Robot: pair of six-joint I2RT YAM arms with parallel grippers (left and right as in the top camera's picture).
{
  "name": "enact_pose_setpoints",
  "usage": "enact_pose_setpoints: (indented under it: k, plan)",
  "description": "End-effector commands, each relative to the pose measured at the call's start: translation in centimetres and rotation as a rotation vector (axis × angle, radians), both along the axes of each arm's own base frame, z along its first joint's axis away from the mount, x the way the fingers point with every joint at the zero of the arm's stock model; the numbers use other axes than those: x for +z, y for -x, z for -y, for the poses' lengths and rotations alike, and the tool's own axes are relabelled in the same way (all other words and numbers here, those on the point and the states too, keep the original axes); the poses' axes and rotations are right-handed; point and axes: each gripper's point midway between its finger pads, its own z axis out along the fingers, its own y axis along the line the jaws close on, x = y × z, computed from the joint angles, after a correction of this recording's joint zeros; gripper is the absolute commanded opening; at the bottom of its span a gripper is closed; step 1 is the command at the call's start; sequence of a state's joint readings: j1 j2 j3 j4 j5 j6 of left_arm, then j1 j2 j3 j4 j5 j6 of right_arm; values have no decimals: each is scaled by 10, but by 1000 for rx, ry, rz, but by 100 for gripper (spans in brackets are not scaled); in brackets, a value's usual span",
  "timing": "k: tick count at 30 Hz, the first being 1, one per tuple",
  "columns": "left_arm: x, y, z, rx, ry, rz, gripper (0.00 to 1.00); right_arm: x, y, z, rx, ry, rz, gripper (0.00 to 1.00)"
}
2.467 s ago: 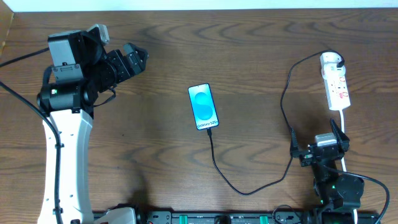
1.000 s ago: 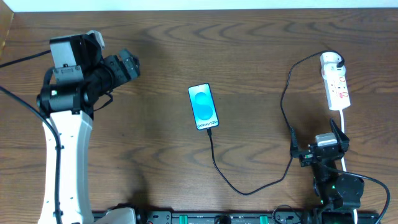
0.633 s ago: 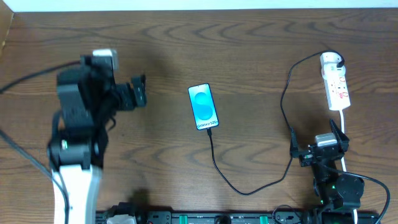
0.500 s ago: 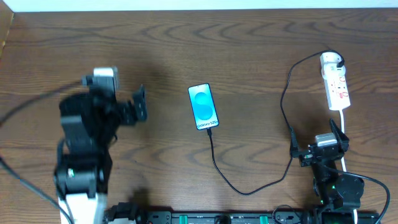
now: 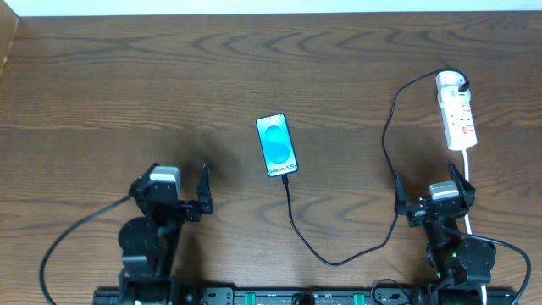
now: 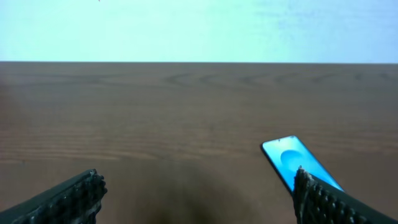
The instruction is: Plug charger to phone and switch on socket
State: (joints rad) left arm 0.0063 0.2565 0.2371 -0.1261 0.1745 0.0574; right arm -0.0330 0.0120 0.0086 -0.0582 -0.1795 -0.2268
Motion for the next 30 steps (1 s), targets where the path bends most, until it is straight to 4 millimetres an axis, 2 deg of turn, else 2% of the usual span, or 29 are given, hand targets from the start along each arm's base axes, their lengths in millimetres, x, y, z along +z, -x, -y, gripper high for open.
enact_pose_setpoints:
  k: [1,11,30]
  plan:
    - [-11,4,-4,38,-35,39,98,-1,0,-2,10,-13,0,99]
    - [-43,7,-3,43,-39,62,98,-1,0,-2,10,-13,0,99]
    - [-43,7,-6,61,-42,65,98,-1,0,-2,10,-13,0,99]
